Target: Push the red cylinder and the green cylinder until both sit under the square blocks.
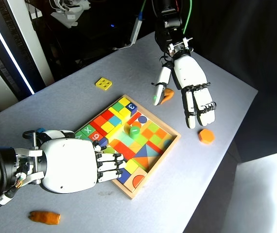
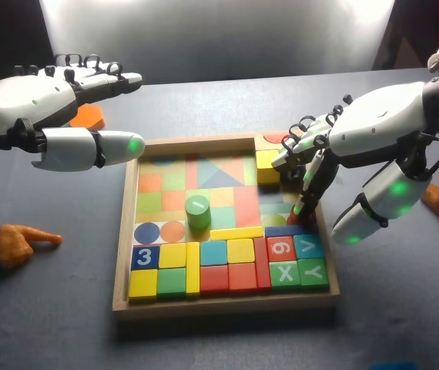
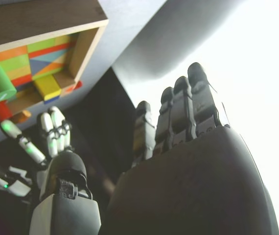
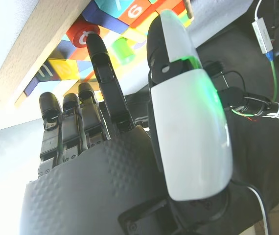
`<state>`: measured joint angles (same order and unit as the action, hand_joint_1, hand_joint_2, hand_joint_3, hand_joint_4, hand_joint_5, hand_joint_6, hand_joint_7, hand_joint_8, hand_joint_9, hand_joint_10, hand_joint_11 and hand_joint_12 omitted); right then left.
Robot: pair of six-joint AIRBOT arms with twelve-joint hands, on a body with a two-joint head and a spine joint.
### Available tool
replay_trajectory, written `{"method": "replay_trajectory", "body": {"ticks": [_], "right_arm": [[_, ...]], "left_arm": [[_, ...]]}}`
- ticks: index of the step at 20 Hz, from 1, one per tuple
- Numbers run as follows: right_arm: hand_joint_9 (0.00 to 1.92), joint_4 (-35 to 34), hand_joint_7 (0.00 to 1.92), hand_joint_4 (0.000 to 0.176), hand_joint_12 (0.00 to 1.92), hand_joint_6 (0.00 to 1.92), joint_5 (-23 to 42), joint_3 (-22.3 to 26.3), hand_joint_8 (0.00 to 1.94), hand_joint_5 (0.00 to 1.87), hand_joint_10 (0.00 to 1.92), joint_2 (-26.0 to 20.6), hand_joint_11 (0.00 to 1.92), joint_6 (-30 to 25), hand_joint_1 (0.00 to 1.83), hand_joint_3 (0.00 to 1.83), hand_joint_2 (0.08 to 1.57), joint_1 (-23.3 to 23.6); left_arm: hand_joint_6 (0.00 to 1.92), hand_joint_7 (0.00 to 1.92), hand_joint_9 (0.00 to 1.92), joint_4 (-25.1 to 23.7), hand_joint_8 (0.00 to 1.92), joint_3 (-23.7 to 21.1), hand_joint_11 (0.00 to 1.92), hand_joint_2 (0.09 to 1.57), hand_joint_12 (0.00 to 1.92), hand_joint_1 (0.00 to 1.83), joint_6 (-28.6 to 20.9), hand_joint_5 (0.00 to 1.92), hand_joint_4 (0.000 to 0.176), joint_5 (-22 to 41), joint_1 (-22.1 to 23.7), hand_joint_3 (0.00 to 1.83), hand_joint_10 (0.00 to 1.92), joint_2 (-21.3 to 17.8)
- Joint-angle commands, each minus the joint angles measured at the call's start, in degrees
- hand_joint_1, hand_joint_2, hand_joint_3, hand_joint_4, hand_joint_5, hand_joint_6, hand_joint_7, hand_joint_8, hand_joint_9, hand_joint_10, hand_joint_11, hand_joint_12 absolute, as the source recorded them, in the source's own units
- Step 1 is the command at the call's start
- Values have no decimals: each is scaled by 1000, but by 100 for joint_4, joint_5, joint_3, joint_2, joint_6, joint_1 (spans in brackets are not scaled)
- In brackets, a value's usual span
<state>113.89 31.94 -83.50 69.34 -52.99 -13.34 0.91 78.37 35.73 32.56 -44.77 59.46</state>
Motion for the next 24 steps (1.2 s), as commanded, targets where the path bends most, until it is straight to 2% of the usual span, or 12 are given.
{"method": "replay_trajectory", "body": {"ticks": [1, 4, 6, 12, 15, 16, 17, 19, 20, 21, 23, 24], "right_arm": [[0, -209, 76, 90, 560, 2, -67, 25, 3, 737, 0, -68, 0, -21, 434, 0, 1082, 104], [0, -212, 78, 109, 426, 2, -79, 101, 0, 726, 0, -135, 0, 38, 403, 0, 1084, 233], [0, -214, 88, 101, 441, 5, -87, 182, 1, 741, 0, -190, 0, 96, 419, 0, 1079, 319], [6, -520, 123, 77, 632, 4, -48, 236, 2, 767, 1, -192, 0, 365, 439, 0, 1077, 416], [0, -680, 96, 105, 611, 1, -31, 249, 0, 750, 0, -158, 0, 509, 383, 1, 1079, 435], [0, -721, 99, 97, 606, 3, -29, 249, 1, 757, 0, -125, 0, 561, 396, 0, 1077, 439], [0, -738, 98, 108, 561, 1, -28, 249, 0, 752, 0, -87, 0, 598, 395, 0, 1075, 445], [0, -822, 100, 104, 540, 0, -16, 248, 1, 750, 0, -5, 0, 700, 403, 0, 1067, 447], [0, -851, 102, 111, 540, 1, -14, 247, 1, 753, 0, 24, 0, 732, 410, 0, 1058, 446], [0, -916, 106, 91, 513, 3, -13, 247, 1, 764, 0, 66, 0, 802, 450, 0, 1047, 443], [0, -1057, 99, 87, 486, 1, -14, 243, 0, 755, 0, 155, 0, 943, 454, 0, 1049, 420], [0, -1168, 100, 98, 527, 0, -13, 231, 0, 753, 0, 207, 0, 1038, 433, 0, 1048, 394]], "left_arm": [[1, 26, 0, 98, 0, -18, 0, 1137, 78, 59, -34, 111, 135, 649, 15, 1, 0, -47], [1, 22, 8, 109, 0, -18, 0, 1145, 120, 56, -34, 105, 137, 651, 6, 1, 5, -48], [3, 33, 13, 117, 5, -18, 0, 1142, 120, 57, -34, 110, 119, 653, 7, 0, 7, -48], [5, 38, 6, 122, 4, -7, 13, 1133, 51, 72, -34, 121, 126, 655, 16, 0, 2, -42], [2, 44, 15, 123, 4, 7, 2, 1147, 60, 38, -34, 117, 124, 649, 34, 5, 4, -34], [0, 37, 11, 123, 1, 12, 0, 1159, 86, 21, -33, 108, 132, 641, 40, 2, 1, -31], [0, 34, 3, 123, 0, 19, 0, 1167, 82, 32, -33, 106, 134, 633, 47, 2, 0, -28], [2, 33, 0, 122, 0, 32, 0, 1180, 78, 52, -32, 110, 128, 611, 72, 5, 0, -21], [1, 26, 0, 122, 1, 35, 0, 1168, 44, 40, -28, 111, 144, 604, 81, 1, 0, -19], [0, 27, 7, 121, 2, 38, 14, 1180, 47, 24, -15, 104, 149, 592, 98, 5, 2, -18], [0, 32, 16, 120, 3, 56, 18, 1195, 54, 43, 4, 101, 141, 551, 132, 7, 5, -18], [0, 35, 18, 120, 4, 63, 19, 1188, 57, 43, 22, 100, 134, 533, 149, 3, 6, -20]]}}
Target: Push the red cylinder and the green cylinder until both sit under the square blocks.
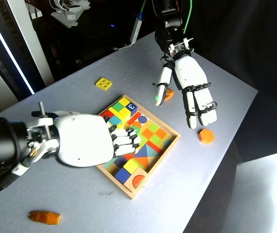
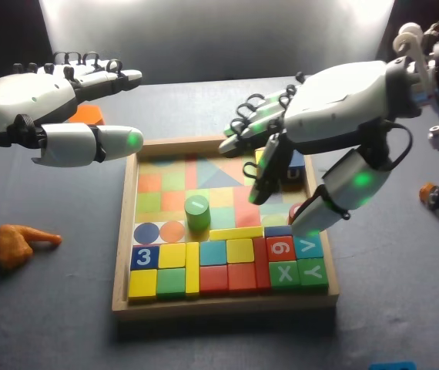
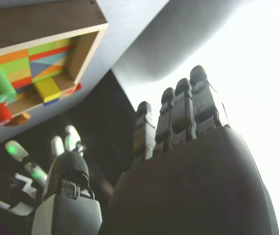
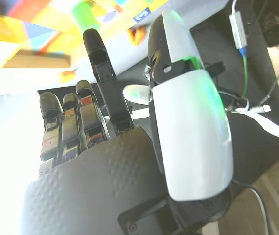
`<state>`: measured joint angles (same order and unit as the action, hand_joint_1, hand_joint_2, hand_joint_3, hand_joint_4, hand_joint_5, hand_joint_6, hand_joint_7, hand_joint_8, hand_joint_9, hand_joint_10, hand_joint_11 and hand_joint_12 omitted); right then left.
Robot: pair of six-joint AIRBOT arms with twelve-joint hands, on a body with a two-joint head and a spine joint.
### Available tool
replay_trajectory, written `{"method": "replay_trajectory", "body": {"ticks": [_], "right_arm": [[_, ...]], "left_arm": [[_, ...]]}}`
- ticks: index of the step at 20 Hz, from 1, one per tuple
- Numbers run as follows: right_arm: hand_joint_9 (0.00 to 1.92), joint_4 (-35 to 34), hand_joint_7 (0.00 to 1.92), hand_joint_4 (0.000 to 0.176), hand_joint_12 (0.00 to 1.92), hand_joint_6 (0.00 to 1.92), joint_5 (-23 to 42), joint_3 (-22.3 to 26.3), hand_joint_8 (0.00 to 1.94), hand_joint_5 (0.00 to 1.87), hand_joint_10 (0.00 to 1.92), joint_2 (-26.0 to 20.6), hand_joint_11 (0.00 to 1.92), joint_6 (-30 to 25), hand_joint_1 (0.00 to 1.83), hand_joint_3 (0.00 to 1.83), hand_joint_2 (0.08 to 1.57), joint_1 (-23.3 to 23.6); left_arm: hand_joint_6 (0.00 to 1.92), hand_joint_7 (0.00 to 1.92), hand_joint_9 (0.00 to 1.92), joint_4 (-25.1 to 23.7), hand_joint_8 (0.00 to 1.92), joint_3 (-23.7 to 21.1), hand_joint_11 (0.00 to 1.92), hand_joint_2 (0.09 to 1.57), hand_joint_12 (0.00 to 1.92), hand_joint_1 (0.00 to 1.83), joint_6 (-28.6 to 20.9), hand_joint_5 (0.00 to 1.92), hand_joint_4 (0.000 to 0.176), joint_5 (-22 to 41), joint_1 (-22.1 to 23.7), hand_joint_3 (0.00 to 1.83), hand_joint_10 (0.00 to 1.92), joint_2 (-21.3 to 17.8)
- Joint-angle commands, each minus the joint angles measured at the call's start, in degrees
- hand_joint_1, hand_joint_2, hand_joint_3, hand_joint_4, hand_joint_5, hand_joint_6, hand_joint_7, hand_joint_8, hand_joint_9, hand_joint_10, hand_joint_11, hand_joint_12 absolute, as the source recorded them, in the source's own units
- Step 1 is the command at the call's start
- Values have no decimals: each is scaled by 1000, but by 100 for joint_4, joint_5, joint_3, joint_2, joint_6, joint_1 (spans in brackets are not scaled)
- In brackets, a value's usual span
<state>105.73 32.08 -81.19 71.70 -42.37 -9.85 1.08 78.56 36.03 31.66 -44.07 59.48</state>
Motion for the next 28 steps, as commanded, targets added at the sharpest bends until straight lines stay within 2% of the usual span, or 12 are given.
{"method": "replay_trajectory", "body": {"ticks": [1, 3, 5, 10, 12, 13, 16, 18, 21, 23, 25, 28], "right_arm": [[0, -422, 95, 101, 532, 0, -16, -20, 0, 751, 0, 14, 0, 22, 446, 0, 1045, 27], [0, -573, 75, 119, 480, 0, -5, -61, 0, 716, 0, 106, 0, 125, 428, 2, 1054, -14], [0, -738, 79, 133, 520, 2, 23, -130, 1, 716, 0, 233, 0, 249, 410, 1, 1056, -64], [0, -1125, 49, 156, 520, 0, -8, -273, 0, 667, 0, 452, 0, 553, 371, 2, 1069, -172], [0, -1285, 53, 140, 516, 1, -6, -383, 2, 668, 0, 589, 0, 646, 384, 4, 1076, -221], [0, -1340, 47, 138, 410, 2, -6, -406, 1, 645, 0, 630, 0, 696, 396, 1, 1076, -233], [0, -1479, 48, 144, 405, 1, -12, -433, 0, 627, 0, 709, 0, 840, 412, 0, 1075, -250], [0, -1617, 42, 138, 370, 1, -21, -455, 0, 617, 0, 741, 0, 954, 411, 1, 1078, -265], [0, -1794, 38, 123, 307, 4, -20, -527, 3, 607, 0, 846, 0, 1093, 408, 2, 1092, -282], [0, -1846, 31, 125, 291, 1, -20, -561, 0, 602, 0, 897, 0, 1142, 400, 1, 1091, -299], [0, -1894, 34, 133, 285, 0, -23, -602, 1, 596, 0, 938, 0, 1164, 400, 0, 1086, -334], [0, -1897, 41, 114, 349, 3, -77, -676, 1, 608, 0, 995, 0, 1163, 392, 0, 1084, -369]], "left_arm": [[0, 23, 3, 103, 1, 51, 3, 1174, 45, 65, 0, 100, 142, 611, 87, 0, 0, -22], [0, 13, 0, 103, 2, 71, 8, 1190, 54, 47, 18, 87, 122, 566, 111, 4, 0, -17], [0, 24, 26, 110, 1, 104, 4, 1189, 178, 45, 21, 89, 138, 516, 115, 0, 1, -6], [0, 19, 36, 146, 0, 188, 0, 1204, 287, 30, 29, 77, 129, 416, 115, 0, 1, 25], [0, 23, 75, 152, 0, 222, 0, 1190, 479, 42, 54, 72, 138, 366, 115, 0, 6, 40], [1, 23, 41, 153, 1, 241, 0, 1168, 396, 28, 55, 70, 149, 346, 118, 0, 6, 53], [0, 2, 2, 153, 0, 292, 0, 1166, 248, 26, 79, 64, 138, 269, 139, 0, 0, 97], [6, 6, 29, 151, 0, 329, 0, 1152, 437, 35, 116, 58, 145, 193, 160, 0, 5, 146], [1, 2, 22, 151, 0, 372, 0, 1155, 425, 49, 166, 51, 137, 119, 167, 1, 4, 198], [1, 0, 0, 150, 0, 411, 0, 1181, 214, 31, 197, 40, 132, 61, 205, 1, 0, 234], [1, 4, 0, 150, 0, 431, 0, 1175, 210, 36, 260, 48, 135, 1, 235, 0, 0, 248], [0, 0, 0, 151, 0, 461, 0, 1164, 136, 48, 279, 49, 150, -59, 239, 0, 0, 257]]}}
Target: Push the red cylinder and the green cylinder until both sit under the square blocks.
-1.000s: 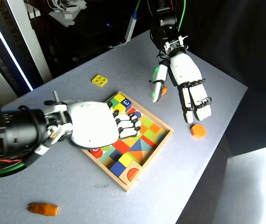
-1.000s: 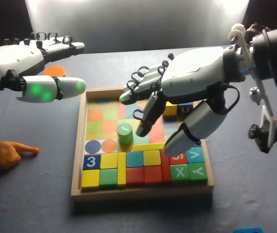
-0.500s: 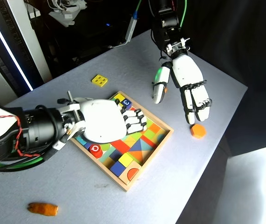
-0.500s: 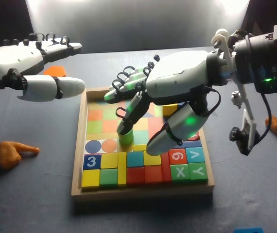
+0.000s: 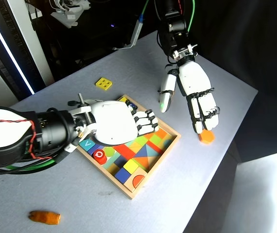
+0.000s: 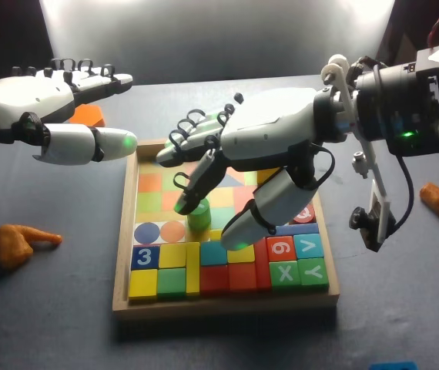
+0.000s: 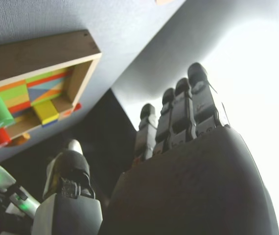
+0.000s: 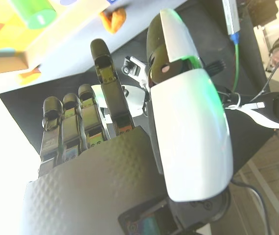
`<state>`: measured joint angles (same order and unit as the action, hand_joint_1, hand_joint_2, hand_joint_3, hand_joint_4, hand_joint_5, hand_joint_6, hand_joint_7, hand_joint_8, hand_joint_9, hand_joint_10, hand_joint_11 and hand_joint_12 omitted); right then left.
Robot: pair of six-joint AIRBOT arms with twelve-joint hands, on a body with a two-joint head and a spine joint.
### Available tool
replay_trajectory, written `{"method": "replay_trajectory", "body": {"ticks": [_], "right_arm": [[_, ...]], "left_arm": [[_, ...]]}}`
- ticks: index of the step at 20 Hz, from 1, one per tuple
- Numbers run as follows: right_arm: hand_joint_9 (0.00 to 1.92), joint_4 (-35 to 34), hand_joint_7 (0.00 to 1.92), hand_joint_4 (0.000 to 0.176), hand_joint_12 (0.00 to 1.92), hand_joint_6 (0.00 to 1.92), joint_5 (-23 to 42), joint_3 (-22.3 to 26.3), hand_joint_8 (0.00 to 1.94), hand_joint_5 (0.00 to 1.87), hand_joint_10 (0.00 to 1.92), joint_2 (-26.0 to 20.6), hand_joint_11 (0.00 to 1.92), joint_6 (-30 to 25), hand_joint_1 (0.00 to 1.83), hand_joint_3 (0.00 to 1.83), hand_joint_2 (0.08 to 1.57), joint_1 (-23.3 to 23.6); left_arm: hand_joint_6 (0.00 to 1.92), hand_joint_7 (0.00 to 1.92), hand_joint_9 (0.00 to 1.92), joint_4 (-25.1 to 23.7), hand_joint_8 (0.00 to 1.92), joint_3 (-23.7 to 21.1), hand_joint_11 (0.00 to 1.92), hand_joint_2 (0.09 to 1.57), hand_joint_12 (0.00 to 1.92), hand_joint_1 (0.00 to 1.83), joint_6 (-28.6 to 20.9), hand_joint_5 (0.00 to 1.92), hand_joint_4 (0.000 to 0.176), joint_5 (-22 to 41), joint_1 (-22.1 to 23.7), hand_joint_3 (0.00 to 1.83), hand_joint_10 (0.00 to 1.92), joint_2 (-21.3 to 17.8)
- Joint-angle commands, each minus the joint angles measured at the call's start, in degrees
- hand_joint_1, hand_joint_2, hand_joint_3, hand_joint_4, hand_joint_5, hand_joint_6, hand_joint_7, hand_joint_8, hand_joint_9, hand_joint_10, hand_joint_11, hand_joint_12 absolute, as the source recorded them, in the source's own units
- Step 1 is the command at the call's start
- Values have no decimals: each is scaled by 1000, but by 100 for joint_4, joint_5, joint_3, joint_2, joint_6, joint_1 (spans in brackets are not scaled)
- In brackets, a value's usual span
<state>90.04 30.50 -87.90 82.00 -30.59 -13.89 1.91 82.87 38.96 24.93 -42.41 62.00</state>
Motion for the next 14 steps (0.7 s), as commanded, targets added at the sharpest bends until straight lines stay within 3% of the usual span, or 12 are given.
{"method": "replay_trajectory", "body": {"ticks": [1, 5, 6, 7, 8, 9, 10, 11, 12, 13, 14], "right_arm": [[0, -330, 39, 111, 360, 1, 36, -40, 0, 607, 0, -11, 0, -16, 397, 0, 1084, 30], [0, -346, 33, 117, 447, 0, -28, -154, 0, 588, 0, 86, 0, -16, 446, 1, 1082, 9], [0, -347, 34, 120, 449, 0, -39, -163, 1, 581, 0, 101, 0, -10, 445, 0, 1082, 9], [0, -347, 36, 120, 422, 1, -54, -169, 1, 583, 0, 114, 0, -1, 454, 0, 1083, 9], [0, -348, 35, 116, 345, 4, -67, -177, 0, 575, 0, 123, 0, 4, 444, 1, 1088, 9], [0, -349, 37, 119, 294, 2, -82, -186, 0, 570, 0, 131, 0, 10, 451, 0, 1087, 9], [0, -349, 50, 111, 277, 7, -97, -199, 4, 585, 0, 140, 0, 10, 494, 0, 1075, 8], [0, -351, 47, 111, 247, 3, -113, -211, 2, 582, 0, 150, 0, 10, 508, 0, 1073, 5], [0, -351, 43, 106, 236, 0, -123, -222, 0, 578, 0, 160, 0, 12, 497, 0, 1076, 4], [0, -351, 41, 106, 232, 0, -134, -234, 0, 575, 0, 174, 0, 12, 491, 0, 1076, 2], [0, -352, 46, 99, 251, 1, -142, -248, 1, 580, 0, 186, 0, 13, 497, 0, 1074, -1]], "left_arm": [[0, 0, 0, 68, 0, 44, 0, 1169, 135, 52, -14, 50, 147, 600, 72, 1, 0, 20], [1, 25, 48, 68, 3, 104, 0, 1224, 482, 0, 9, 48, 145, 535, 72, 1, 7, 84], [0, 24, 49, 68, 1, 125, 0, 1307, 487, 33, 10, 43, 145, 516, 72, 11, 4, 111], [2, 24, 56, 68, 0, 137, 0, 1344, 554, 6, 10, 32, 133, 503, 72, 8, 4, 127], [3, 25, 48, 68, 0, 145, 0, 1341, 504, 66, 10, 46, 149, 493, 72, 2, 2, 138], [3, 25, 60, 68, 0, 155, 0, 1414, 662, 72, 10, 35, 101, 483, 72, 7, 4, 153], [12, 48, 67, 68, 6, 162, 0, 1469, 663, 193, 10, 64, 87, 472, 72, 10, 6, 166], [8, 34, 25, 67, 6, 165, 0, 1490, 422, 240, 11, 76, 100, 469, 72, 6, 9, 172], [4, 56, 33, 67, 6, 168, 0, 1446, 326, 305, 12, 79, 91, 467, 72, 0, 10, 176], [7, 53, 28, 67, 2, 173, 0, 1423, 288, 292, 12, 93, 95, 463, 72, 0, 6, 180], [1, 44, 36, 67, 0, 178, 0, 1395, 333, 156, 12, 47, 94, 457, 72, 0, 5, 185]]}}
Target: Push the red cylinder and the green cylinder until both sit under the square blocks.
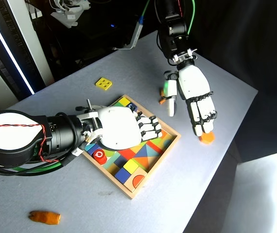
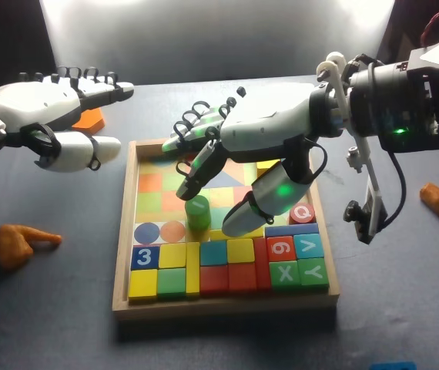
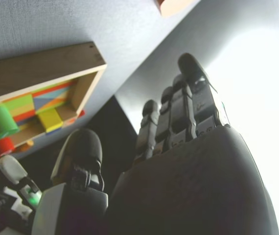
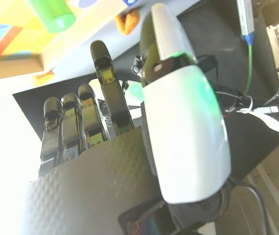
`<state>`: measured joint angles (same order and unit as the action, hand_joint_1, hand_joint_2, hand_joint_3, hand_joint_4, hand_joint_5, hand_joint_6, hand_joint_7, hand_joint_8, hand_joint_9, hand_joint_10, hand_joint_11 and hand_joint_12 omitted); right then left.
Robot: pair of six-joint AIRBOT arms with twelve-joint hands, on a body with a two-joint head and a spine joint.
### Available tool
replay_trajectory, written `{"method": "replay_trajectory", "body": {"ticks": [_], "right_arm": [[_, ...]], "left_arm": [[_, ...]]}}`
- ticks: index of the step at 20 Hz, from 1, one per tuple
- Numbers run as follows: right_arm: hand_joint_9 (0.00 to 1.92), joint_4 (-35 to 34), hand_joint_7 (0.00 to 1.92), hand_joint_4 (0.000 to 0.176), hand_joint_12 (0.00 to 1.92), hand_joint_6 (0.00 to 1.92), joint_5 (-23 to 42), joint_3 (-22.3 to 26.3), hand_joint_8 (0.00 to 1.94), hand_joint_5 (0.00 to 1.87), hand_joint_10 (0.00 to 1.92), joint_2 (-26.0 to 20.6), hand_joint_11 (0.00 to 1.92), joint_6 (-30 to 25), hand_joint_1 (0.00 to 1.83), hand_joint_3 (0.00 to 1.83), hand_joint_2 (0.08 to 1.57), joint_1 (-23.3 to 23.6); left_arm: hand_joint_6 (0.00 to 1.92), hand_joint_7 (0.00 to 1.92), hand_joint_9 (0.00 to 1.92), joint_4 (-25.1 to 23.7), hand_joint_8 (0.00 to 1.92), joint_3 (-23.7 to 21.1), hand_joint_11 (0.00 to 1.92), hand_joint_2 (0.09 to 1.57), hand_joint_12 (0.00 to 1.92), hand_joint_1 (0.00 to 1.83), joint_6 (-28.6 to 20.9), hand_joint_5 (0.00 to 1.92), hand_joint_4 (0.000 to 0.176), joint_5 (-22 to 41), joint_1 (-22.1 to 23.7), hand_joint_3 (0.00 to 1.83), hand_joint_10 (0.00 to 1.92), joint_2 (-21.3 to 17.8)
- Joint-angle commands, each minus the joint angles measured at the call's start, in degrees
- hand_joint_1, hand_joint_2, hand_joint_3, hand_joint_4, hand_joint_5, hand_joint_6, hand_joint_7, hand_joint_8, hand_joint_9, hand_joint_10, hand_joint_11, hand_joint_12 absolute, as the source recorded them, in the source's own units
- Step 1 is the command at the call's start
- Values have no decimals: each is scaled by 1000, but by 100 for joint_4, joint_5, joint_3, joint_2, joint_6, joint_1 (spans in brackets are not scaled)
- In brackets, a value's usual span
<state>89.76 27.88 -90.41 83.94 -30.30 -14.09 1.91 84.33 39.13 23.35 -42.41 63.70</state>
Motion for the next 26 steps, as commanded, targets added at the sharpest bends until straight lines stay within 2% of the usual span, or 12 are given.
{"method": "replay_trajectory", "body": {"ticks": [1, 3, 5, 7, 9, 13, 15, 16, 18, 23, 25, 26], "right_arm": [[0, -324, 51, 91, 259, 2, 104, -17, 2, 585, 0, 8, 0, -15, 506, 0, 1073, 14], [0, -326, 38, 107, 293, 0, 68, -56, 0, 570, 0, 29, 0, -15, 481, 0, 1078, -5], [0, -327, 49, 97, 352, 5, 35, -85, 1, 608, 0, 36, 0, -36, 501, 0, 1076, -39], [0, -327, 43, 93, 333, 1, 49, -90, 1, 602, 0, 36, 0, -64, 488, 1, 1079, -62], [0, -330, 36, 99, 237, 0, 92, -90, 3, 575, 0, 36, 0, -70, 452, 0, 1081, -67], [0, -374, 50, 130, 254, 0, 148, -88, 1, 566, 0, 36, 0, -70, 459, 1, 1085, -77], [0, -378, 41, 138, 331, 2, 161, -88, 1, 575, 0, 36, 0, -69, 454, 1, 1092, -84], [0, -379, 57, 126, 384, 5, 162, -88, 4, 593, 0, 36, 0, -69, 454, 0, 1091, -86], [0, -379, 56, 113, 360, 3, 152, -89, 1, 600, 0, 36, 0, -63, 456, 0, 1092, -90], [0, -379, 67, 106, 413, 0, 93, -96, 2, 612, 0, 40, 0, -15, 493, 0, 1083, -88], [0, -379, 46, 112, 347, 0, 63, -100, 0, 586, 0, 47, 0, 4, 471, 1, 1092, -88], [0, -379, 42, 124, 344, 0, 51, -104, 0, 562, 0, 53, 0, 9, 447, 2, 1096, -91]], "left_arm": [[1, 46, 50, 67, 1, 35, 0, 1354, 429, 151, 3, 41, 88, 608, 72, 0, 7, 21], [14, 50, 33, 67, 0, 55, 0, 1270, 276, 337, 3, 106, 98, 590, 75, 0, 5, 47], [5, 54, 39, 67, 0, 63, 0, 1110, 307, 313, 3, 89, 168, 578, 75, 0, 2, 65], [2, 65, 92, 68, 1, 63, 0, 1153, 657, 251, 3, 62, 171, 583, 77, 1, 9, 65], [1, 44, 52, 79, 0, 62, 0, 1331, 545, 175, 3, 22, 101, 626, 86, 25, 2, 60], [1, 0, 3, 281, 0, 27, 0, 1331, 343, 0, 3, 14, 64, 819, 39, 0, 1, -18], [5, 0, 0, 410, 0, -13, 0, 1209, 25, 52, 3, 49, 143, 941, -35, 0, 0, -81], [5, 0, 0, 452, 0, -25, 0, 1185, 4, 67, 3, 54, 150, 968, -58, 0, 0, -103], [3, 0, 0, 503, 0, -29, 0, 1181, 0, 55, 3, 51, 124, 993, -89, 0, 0, -117], [7, 0, 0, 500, 0, -30, 0, 1209, 0, 98, 16, 73, 134, 969, -99, 7, 0, -94], [2, 0, 0, 498, 0, -28, 0, 1261, 0, 72, 32, 56, 85, 942, -99, 22, 0, -80], [0, 0, 0, 497, 0, -28, 0, 1264, 0, 62, 32, 49, 105, 931, -99, 20, 0, -75]]}}
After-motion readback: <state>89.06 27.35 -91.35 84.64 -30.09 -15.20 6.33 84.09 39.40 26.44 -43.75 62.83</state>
